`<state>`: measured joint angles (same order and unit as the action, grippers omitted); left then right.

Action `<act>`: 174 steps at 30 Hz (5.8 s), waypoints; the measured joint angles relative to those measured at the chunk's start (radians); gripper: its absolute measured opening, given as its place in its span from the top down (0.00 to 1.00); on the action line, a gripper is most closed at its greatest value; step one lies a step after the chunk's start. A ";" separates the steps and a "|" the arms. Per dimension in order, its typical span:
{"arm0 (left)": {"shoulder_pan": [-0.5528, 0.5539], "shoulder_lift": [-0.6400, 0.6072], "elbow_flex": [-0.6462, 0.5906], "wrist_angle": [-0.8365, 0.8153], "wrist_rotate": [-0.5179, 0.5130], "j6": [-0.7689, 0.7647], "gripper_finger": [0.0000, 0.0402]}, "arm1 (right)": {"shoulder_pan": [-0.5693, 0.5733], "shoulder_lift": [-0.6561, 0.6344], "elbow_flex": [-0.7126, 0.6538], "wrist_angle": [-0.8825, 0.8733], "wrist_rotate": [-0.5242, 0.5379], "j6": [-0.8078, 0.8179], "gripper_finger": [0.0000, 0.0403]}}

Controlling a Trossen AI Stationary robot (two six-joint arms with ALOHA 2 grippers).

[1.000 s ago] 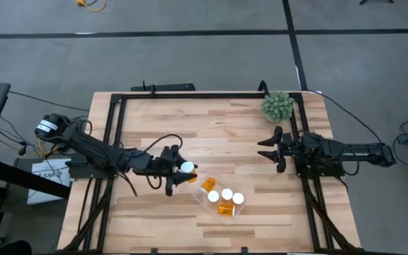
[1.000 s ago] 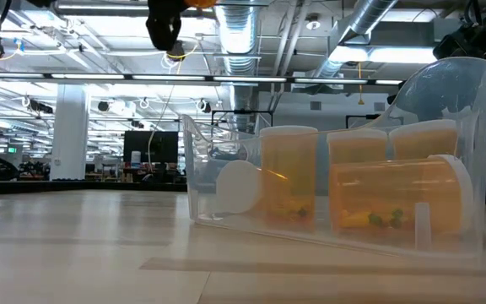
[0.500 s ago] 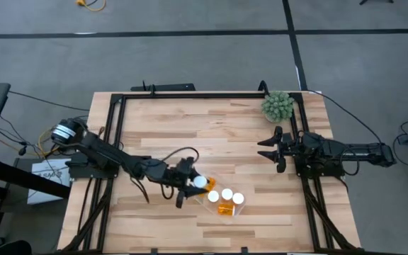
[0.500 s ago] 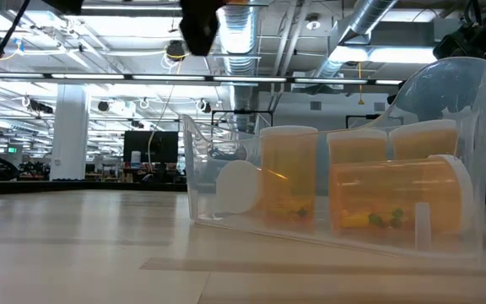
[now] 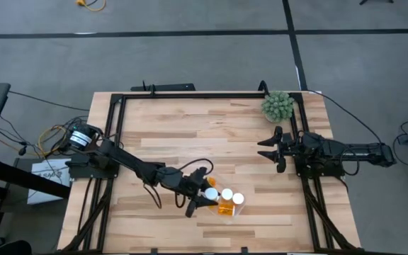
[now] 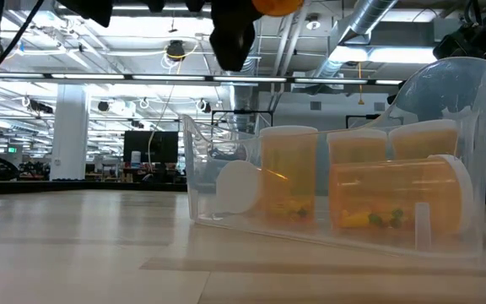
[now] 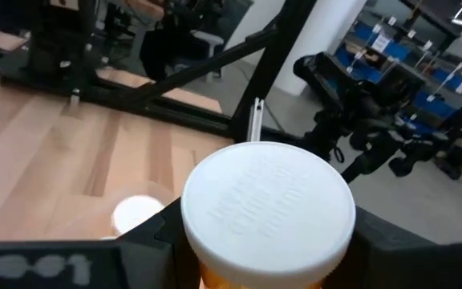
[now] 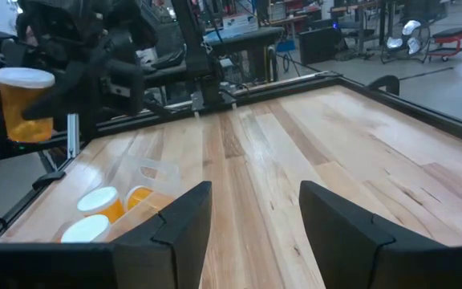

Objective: Pick and place pill bottles into a basket
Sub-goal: Put the orange pill bottle into the transparent container, then return to Home Position

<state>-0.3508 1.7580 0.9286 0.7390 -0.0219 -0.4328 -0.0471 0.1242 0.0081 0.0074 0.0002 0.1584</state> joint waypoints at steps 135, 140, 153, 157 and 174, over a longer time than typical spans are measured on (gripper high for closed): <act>0.070 0.291 0.288 -0.162 -0.226 0.148 0.46 | 0.000 0.000 0.000 0.000 0.000 0.000 0.55; 0.069 0.282 0.325 -0.192 -0.225 0.175 0.46 | 0.000 0.000 0.000 0.000 0.000 0.000 0.55; 0.064 0.063 0.300 -0.420 -0.228 0.297 0.46 | 0.000 0.000 0.000 0.000 0.000 0.000 0.55; 0.067 -0.040 0.187 -0.433 -0.262 0.263 0.46 | 0.000 0.000 0.000 0.000 0.000 0.000 0.55; 0.073 -0.605 -0.222 -0.677 -0.387 0.178 0.46 | 0.000 0.000 0.000 0.000 0.000 0.000 0.55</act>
<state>-0.2778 1.1526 0.7065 0.0625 -0.4090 -0.2545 -0.0471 0.1242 0.0081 0.0074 0.0002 0.1585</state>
